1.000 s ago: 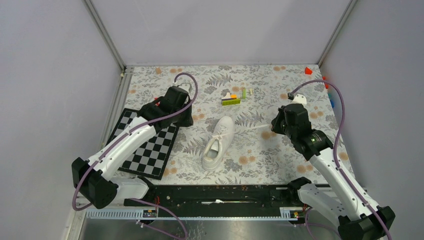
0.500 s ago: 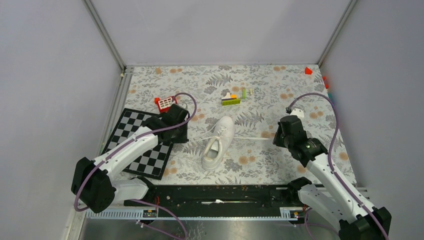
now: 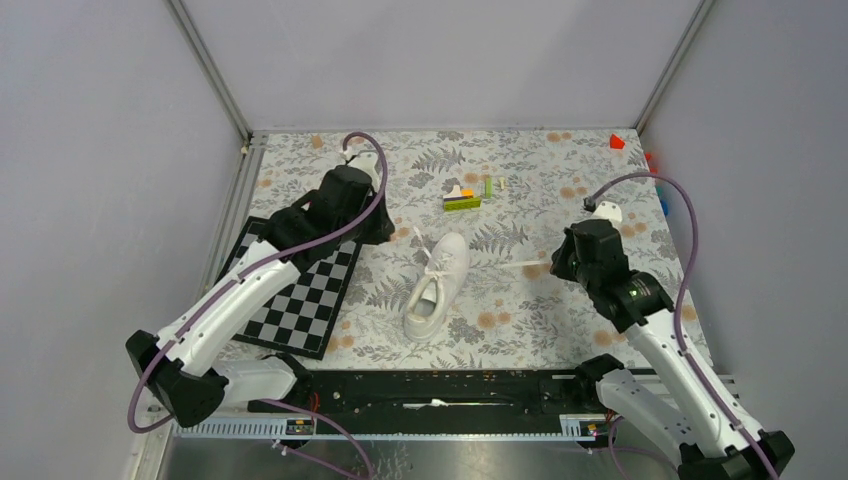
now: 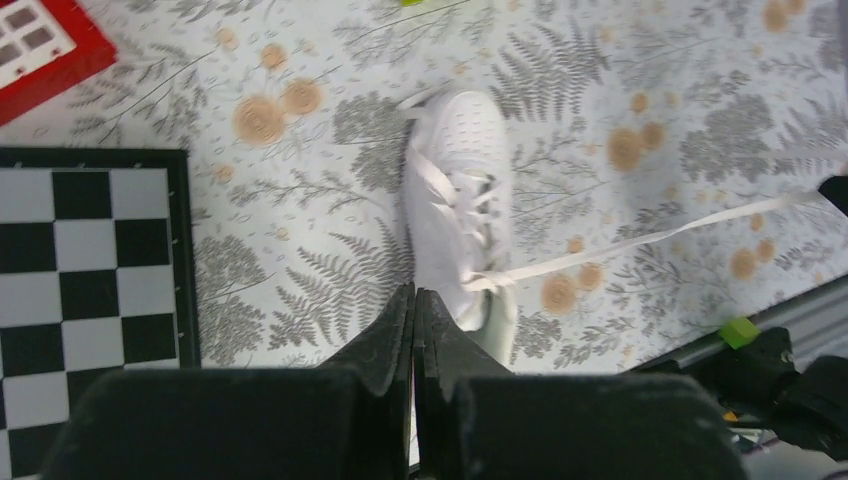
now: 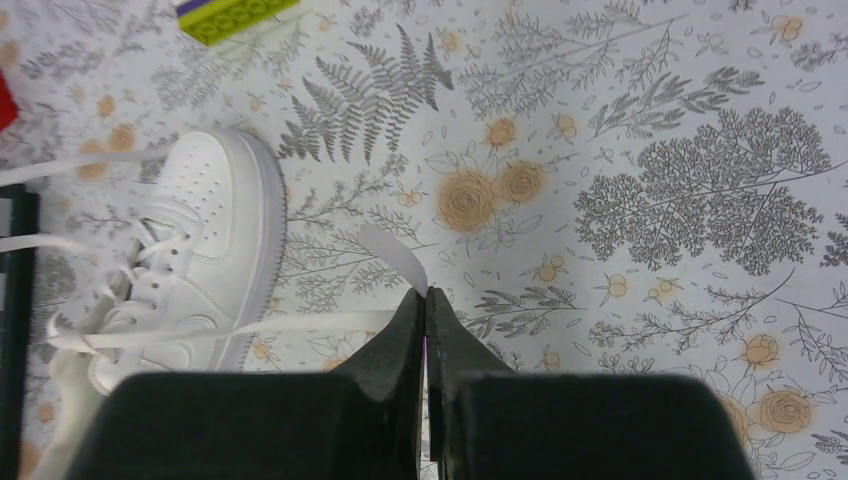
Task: Tie the shoes
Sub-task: Tie the shoelace on the shoe.
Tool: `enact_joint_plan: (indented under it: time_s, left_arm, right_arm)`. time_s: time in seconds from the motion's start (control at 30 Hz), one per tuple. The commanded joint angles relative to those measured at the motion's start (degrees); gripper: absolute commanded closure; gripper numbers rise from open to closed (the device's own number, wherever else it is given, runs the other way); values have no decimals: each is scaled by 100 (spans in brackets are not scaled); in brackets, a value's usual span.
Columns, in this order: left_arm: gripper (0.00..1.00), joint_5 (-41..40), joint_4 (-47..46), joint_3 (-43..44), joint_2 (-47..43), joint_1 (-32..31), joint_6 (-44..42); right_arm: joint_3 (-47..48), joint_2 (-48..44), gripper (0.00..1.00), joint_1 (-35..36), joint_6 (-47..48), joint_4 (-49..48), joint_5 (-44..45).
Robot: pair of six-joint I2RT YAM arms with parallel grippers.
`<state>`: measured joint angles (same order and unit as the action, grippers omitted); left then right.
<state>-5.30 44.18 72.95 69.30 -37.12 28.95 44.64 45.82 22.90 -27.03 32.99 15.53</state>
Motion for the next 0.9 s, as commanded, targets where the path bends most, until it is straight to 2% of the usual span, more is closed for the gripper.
enact_joint_plan:
  time_s: [0.0, 0.2, 0.37, 0.43, 0.5, 0.53, 0.6, 0.73, 0.87]
  left_arm:
    - [100, -288, 165, 420, -6, -432, -104]
    - [100, -338, 147, 603, 13, -574, -102]
    - [100, -560, 69, 641, 263, -500, -113]
    - [80, -326, 219, 797, 677, -326, 49]
    - [52, -78, 345, 855, 1115, -126, 374]
    - [40, 62, 257, 778, 1183, 4, 510]
    - [25, 468, 7, 556, 1375, 294, 763]
    - [21, 845, -398, 355, 1774, 535, 1128]
    - [31, 1344, -1076, -32, 2278, 561, 1716]
  right_arm:
    - [548, -249, 100, -34, -2, 240, -141]
    - [934, -383, 100, -32, -43, 362, -337]
    - [852, -322, 100, -33, -49, 329, -359]
    - [737, -326, 100, -32, -96, 276, -442]
    - [645, -357, 100, -33, -145, 276, -486]
    - [611, -375, 100, -35, -159, 276, -490]
    - [568, -400, 100, -31, -152, 310, -481]
    - [648, -316, 100, -37, -45, 461, -464]
    - [737, -171, 100, -31, -11, 557, -438]
